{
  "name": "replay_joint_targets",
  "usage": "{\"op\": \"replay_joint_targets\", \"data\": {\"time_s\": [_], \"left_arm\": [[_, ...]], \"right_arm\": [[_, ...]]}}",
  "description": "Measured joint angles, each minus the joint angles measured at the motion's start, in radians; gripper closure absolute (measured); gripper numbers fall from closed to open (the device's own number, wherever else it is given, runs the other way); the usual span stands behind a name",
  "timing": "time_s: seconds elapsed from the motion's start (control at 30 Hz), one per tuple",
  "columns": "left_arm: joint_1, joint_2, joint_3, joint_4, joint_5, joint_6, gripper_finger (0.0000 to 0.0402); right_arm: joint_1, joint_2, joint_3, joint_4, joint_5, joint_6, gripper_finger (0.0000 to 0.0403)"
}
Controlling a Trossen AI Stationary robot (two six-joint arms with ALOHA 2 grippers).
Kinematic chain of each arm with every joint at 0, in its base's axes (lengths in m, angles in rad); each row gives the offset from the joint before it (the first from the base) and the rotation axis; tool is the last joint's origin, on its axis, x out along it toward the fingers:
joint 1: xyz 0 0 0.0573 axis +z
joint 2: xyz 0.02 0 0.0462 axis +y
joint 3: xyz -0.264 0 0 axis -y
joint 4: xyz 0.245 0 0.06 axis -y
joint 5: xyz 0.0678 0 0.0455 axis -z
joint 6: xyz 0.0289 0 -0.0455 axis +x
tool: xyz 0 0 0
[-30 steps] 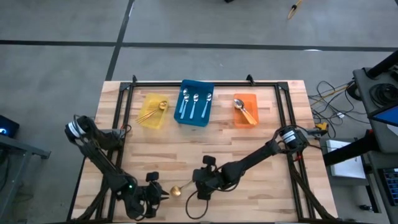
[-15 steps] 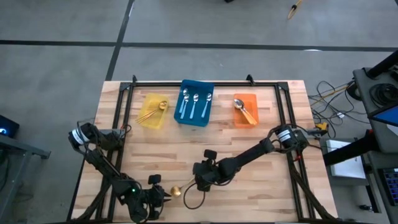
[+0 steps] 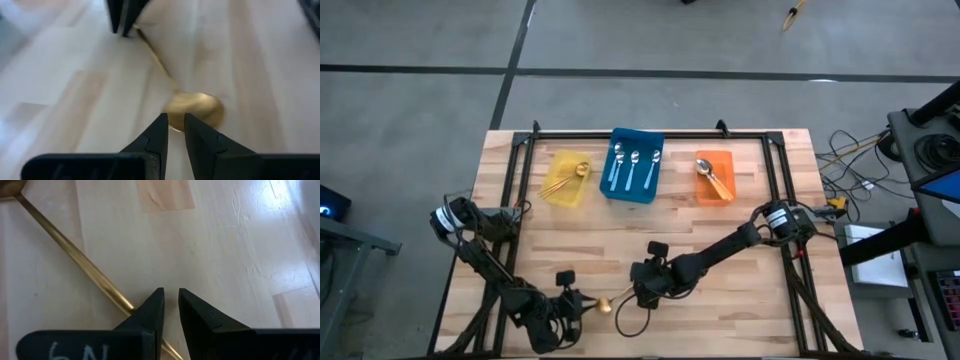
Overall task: Sort silverware by color (type)
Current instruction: Put the gold spoon into the yellow bin
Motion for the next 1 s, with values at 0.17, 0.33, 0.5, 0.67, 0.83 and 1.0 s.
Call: {"op": "replay_joint_targets", "data": {"time_s": [0.17,0.33,0.5,0.67,0.83,1.0], "left_arm": [[0.03,0.0,0.0,-0.067,-0.065,-0.051,0.0357],[0.082,-0.002,0.0,-0.093,-0.071,-0.063,0.0357],[0.123,-0.035,-0.001,-0.129,-0.062,-0.063,0.0357],[0.147,-0.107,-0.001,-0.179,-0.06,-0.063,0.0357],[0.172,-0.183,-0.001,-0.206,-0.061,-0.063,0.0357],[0.208,-0.236,0.0,-0.209,-0.053,-0.089,0.0357]], "right_arm": [[0.0,0.0,0.0,-0.001,-0.002,-0.01,0.0352],[0.0,-0.009,0.0,-0.012,0.001,-0.038,0.0362],[0.0,-0.026,0.0,-0.021,0.02,-0.121,0.0371],[-0.003,-0.05,0.0,-0.061,0.024,-0.242,0.0371],[-0.015,-0.07,0.0,-0.069,0.025,-0.374,0.0371],[-0.028,-0.073,0.0,-0.081,0.024,-0.485,0.0371]]}}
